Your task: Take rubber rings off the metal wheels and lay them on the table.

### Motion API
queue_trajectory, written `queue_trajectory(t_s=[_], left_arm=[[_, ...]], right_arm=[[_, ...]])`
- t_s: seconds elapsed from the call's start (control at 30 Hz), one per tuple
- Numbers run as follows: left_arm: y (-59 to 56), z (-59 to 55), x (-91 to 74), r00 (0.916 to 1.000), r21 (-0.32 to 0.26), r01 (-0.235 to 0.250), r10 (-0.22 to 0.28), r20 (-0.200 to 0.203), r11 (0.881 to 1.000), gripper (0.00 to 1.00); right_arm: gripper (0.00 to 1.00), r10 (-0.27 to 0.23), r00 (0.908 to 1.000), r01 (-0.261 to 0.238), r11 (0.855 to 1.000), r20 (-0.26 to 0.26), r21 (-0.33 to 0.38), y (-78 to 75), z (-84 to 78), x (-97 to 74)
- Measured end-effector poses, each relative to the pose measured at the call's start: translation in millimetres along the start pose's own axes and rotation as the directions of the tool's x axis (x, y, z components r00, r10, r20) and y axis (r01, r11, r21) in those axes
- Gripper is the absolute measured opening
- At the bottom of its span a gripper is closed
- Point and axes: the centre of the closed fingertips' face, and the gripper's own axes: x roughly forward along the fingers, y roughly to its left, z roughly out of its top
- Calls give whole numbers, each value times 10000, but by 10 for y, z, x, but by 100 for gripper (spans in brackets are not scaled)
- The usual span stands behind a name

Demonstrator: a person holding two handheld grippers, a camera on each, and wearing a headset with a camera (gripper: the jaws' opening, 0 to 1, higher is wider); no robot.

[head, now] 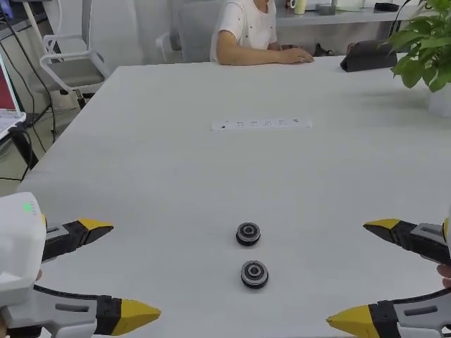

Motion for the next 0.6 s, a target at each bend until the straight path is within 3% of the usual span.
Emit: queue_trajectory(t_s=[0.33, 0.6], left_arm=[[-75, 3, 49, 9996, -81, 254, -254, 99, 9996, 79], [-34, 136, 65, 9984, 116, 202, -208, 533, 9997, 77]], right_arm=[[96, 15, 10000, -13, 9999, 81, -166, -7, 49, 9], [96, 123, 9998, -117, 9992, 163, -382, -36, 133, 60]])
